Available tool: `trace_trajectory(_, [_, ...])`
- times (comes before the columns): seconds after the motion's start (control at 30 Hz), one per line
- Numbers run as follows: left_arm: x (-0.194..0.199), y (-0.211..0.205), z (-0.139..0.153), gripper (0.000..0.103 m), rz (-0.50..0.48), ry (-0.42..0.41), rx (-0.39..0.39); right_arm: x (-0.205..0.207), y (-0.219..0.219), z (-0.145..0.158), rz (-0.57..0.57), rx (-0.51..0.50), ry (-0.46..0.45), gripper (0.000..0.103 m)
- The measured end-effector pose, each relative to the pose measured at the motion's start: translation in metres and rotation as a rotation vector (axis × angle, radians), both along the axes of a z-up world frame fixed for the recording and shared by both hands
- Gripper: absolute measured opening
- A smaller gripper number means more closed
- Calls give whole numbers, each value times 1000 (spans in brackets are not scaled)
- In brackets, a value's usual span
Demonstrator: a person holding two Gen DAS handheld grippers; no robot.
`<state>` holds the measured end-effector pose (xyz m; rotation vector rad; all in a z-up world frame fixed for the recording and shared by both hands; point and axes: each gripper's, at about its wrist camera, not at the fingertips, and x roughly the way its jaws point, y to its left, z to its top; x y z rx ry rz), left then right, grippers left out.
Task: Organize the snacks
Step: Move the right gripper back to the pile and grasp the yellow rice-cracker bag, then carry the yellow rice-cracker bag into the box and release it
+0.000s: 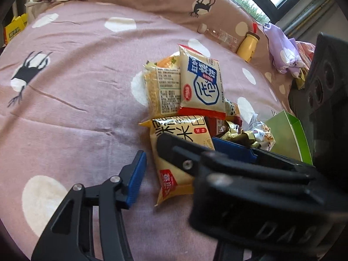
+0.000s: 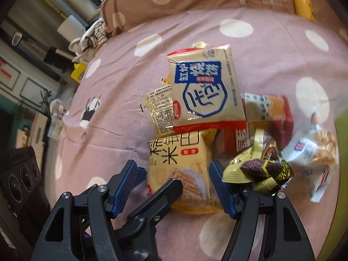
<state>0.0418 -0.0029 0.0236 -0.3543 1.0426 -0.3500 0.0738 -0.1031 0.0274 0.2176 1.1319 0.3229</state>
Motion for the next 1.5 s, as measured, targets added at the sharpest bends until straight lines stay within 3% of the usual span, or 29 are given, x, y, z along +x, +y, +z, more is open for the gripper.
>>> trace_trajectory(0.17, [-3, -4, 0, 39, -25, -14, -5, 2, -2, -4, 12, -5, 10, 72])
trace_trajectory(0.4, [-23, -11, 29, 33, -15, -110, 86, -11, -9, 5, 8, 93, 1, 72])
trace_trajectory(0.77, [-50, -45, 98, 35, -70, -318, 134, -59, -47, 75, -42, 175, -201, 72])
trace_trajectory(1.07, [-60, -96, 130, 35, -181, -413, 129, -87, -96, 112, -149, 179, -316, 72])
trace_trajectory(1.33, [-61, -153, 143, 35, -317, -471, 133, -102, -152, 122, -289, 213, -362, 72])
trace_trajectory(1.5, [-59, -187, 141, 34, -400, -459, 118, -110, -189, 118, -390, 224, -361, 72])
